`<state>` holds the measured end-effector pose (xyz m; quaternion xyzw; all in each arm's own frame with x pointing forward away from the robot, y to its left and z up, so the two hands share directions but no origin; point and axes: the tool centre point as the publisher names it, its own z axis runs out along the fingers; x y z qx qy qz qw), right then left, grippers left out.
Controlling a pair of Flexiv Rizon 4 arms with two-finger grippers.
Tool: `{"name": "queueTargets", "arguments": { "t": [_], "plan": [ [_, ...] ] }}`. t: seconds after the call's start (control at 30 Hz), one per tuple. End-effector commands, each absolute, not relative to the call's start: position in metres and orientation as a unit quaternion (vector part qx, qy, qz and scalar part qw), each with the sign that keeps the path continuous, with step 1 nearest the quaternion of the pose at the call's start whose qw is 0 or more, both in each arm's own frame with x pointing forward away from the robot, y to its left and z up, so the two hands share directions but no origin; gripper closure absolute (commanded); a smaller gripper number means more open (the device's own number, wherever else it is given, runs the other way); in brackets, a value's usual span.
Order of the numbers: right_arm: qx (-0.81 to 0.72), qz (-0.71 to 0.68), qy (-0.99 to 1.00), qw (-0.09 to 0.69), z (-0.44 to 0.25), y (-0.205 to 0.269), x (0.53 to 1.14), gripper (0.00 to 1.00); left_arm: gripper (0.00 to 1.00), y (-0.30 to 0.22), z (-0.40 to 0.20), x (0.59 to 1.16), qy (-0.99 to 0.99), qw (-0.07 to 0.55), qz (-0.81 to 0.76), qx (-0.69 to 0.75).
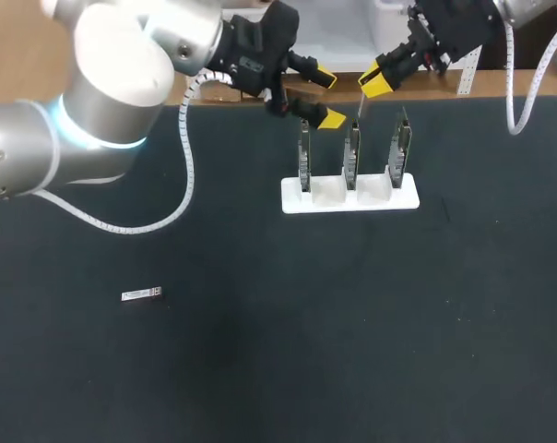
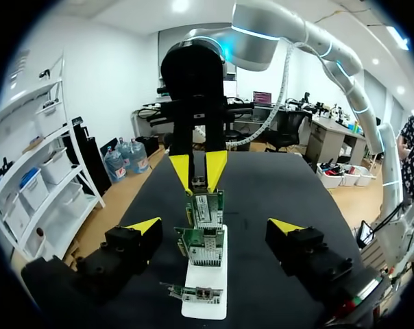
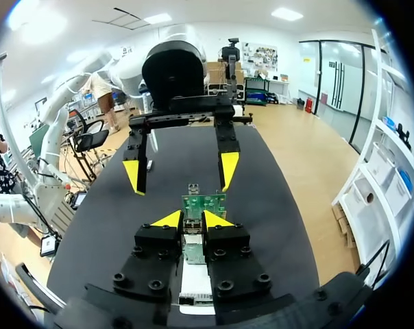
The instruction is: Pick up the optical module with the left hand, and insert it into the network port with the right hand.
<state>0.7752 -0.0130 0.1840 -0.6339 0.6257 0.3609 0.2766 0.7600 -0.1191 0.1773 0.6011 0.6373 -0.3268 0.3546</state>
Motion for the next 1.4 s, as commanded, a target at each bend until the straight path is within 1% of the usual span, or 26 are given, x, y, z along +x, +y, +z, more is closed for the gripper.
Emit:
{"name": "queueTargets", "arguments": {
  "t": [0.03,1.4],
  "plan": [
    [-0.633,0.358,0.627,0.278,0.185,-0.014,0.772,1.0,0.0,-0.124,0.179,0.766,0.641,0.339,-0.321,0.609],
    [-0.643,0.348,0.626,0.269,0.187,-0.012,0.773,1.0,0.0,-0.12,0.164,0.758,0.629,0.33,-0.328,0.622]
  ]
}}
